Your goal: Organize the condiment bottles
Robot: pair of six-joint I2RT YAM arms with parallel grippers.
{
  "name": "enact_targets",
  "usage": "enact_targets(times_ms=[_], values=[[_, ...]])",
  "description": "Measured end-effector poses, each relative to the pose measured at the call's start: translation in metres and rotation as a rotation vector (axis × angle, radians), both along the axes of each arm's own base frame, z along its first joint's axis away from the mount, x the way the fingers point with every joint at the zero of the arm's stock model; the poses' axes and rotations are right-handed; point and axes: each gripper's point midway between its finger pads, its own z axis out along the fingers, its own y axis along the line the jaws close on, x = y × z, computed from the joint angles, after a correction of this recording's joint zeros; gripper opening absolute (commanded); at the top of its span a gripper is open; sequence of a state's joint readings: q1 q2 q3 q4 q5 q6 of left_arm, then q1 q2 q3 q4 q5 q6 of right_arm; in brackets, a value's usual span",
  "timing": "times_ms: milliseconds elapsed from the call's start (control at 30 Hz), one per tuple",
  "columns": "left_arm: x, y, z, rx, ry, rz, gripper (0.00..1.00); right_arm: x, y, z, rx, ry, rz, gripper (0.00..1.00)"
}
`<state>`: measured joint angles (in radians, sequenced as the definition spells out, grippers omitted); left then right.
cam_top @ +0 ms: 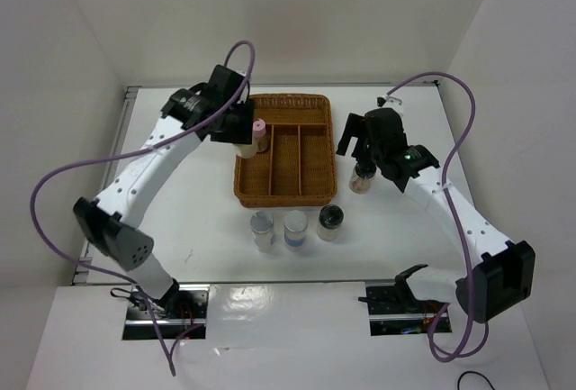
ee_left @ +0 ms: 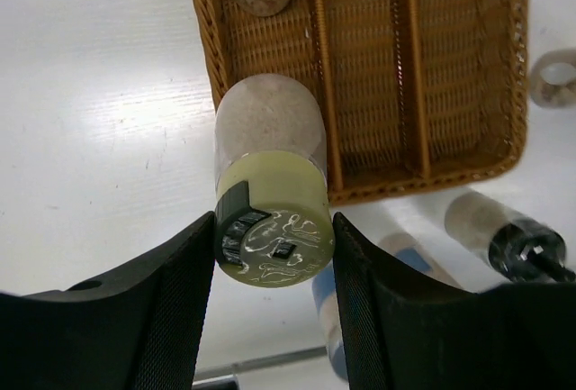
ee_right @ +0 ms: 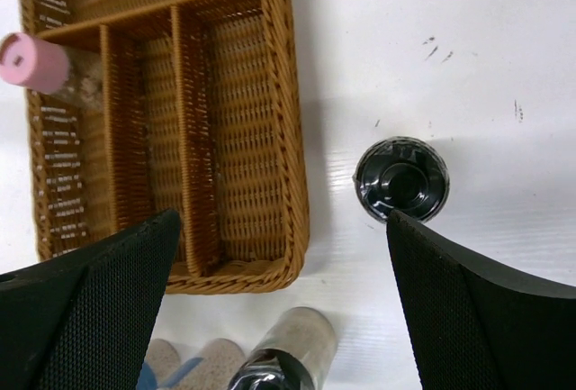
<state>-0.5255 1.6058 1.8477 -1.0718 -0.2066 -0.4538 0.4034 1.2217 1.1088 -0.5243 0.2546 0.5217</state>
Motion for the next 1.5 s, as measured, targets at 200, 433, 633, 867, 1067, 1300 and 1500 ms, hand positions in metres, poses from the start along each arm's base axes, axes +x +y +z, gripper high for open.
enact_targets(times_ms=[200, 433, 633, 867, 1067, 1300, 1500], values=[[0.04, -0.015, -0.062, 0.069, 0.069, -0.02, 0.41, 0.006, -0.005, -0.011, -0.037, 0.029, 0.006, 0.99], [0.065, -0.014, -0.087, 0.092, 0.067, -0.017, 0.41, 0.008, -0.001, -0.007, -0.039, 0.012, 0.047, 0.99], [0.08, -0.009, -0.117, 0.096, 0.096, -0.012, 0.42, 0.008, 0.003, -0.006, -0.033, 0.009, 0.073, 0.99], [0.084, -0.013, -0.148, 0.098, 0.152, -0.047, 0.52, 0.011, 0.005, -0.005, -0.041, -0.002, 0.086, 0.99], [0.084, -0.018, -0.152, 0.083, 0.158, -0.066, 0.95, 0.013, 0.005, -0.012, -0.05, 0.015, 0.089, 0.99], [0.067, -0.013, -0.155, 0.101, 0.193, -0.074, 0.99, 0.014, 0.005, -0.012, -0.052, 0.013, 0.085, 0.99], [0.009, -0.008, -0.084, 0.053, 0.123, -0.116, 0.99, 0.014, 0.004, -0.012, -0.052, 0.012, 0.079, 0.99]])
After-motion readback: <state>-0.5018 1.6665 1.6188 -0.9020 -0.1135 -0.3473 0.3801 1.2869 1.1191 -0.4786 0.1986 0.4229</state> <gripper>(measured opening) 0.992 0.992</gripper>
